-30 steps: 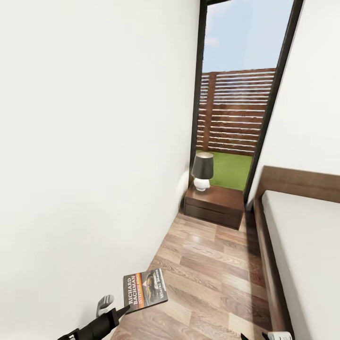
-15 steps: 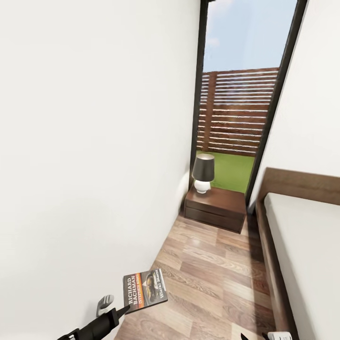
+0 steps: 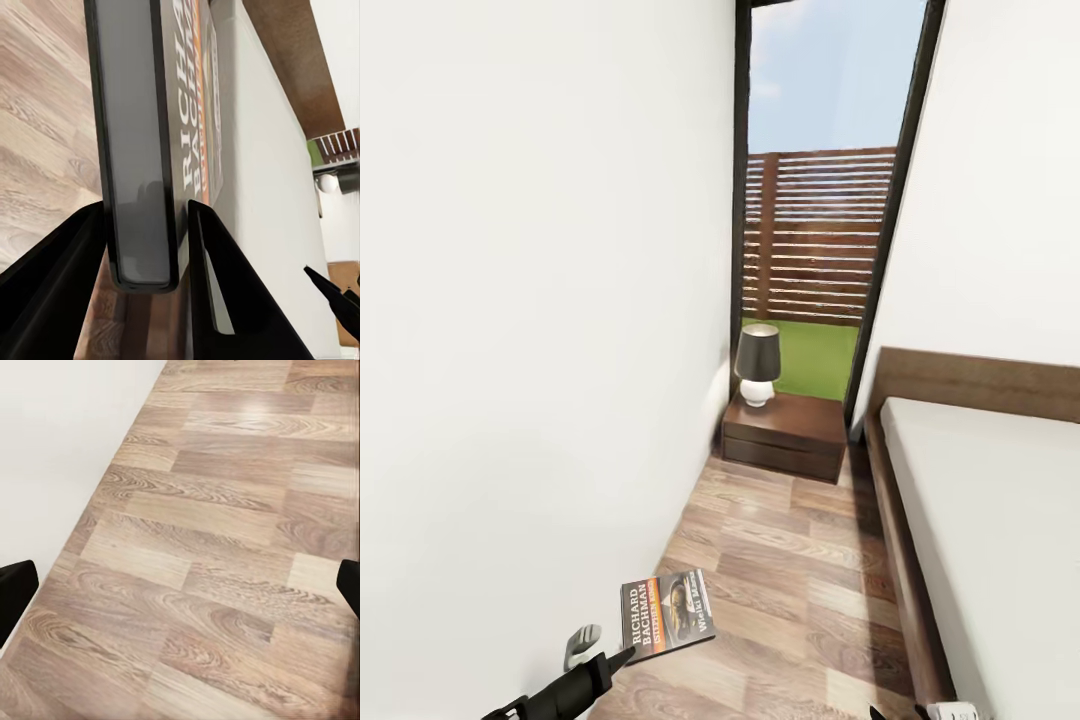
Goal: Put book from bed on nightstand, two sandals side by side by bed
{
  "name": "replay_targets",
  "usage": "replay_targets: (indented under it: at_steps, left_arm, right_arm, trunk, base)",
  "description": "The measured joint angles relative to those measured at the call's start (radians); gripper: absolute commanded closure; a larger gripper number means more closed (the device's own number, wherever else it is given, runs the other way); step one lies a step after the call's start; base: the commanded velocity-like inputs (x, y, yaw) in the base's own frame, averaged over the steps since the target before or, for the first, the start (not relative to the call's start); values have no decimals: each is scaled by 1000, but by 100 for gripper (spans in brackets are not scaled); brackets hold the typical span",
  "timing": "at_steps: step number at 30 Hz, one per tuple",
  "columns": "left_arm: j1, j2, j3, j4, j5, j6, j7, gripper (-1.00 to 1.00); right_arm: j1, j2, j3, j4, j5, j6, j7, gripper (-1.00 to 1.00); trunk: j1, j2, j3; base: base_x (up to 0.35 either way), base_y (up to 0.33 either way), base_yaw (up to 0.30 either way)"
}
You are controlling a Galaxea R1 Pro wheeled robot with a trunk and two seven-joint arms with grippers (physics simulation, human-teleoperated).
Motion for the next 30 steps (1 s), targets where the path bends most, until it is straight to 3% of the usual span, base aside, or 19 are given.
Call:
replay_targets:
  at_steps: [6,18,30]
  left_arm:
    - [0,0,0,0,0,-1,0,100]
    - [0,0,0,0,0,-1,0,100]
    - [0,-19,-3,0,-2,0,0,100]
  right_arm:
    - [0,0,0,0,-1,0,-1,-100]
    - [0,0,0,0,-1,0,-1,-100]
    - [0,0,0,0,0,0,1,-100]
  trunk:
    - [0,0,0]
    - [-1,0,0]
    - [0,0,0]
  base:
    - [62,0,-71]
    - [313,0,-8]
    - [122,0,-251]
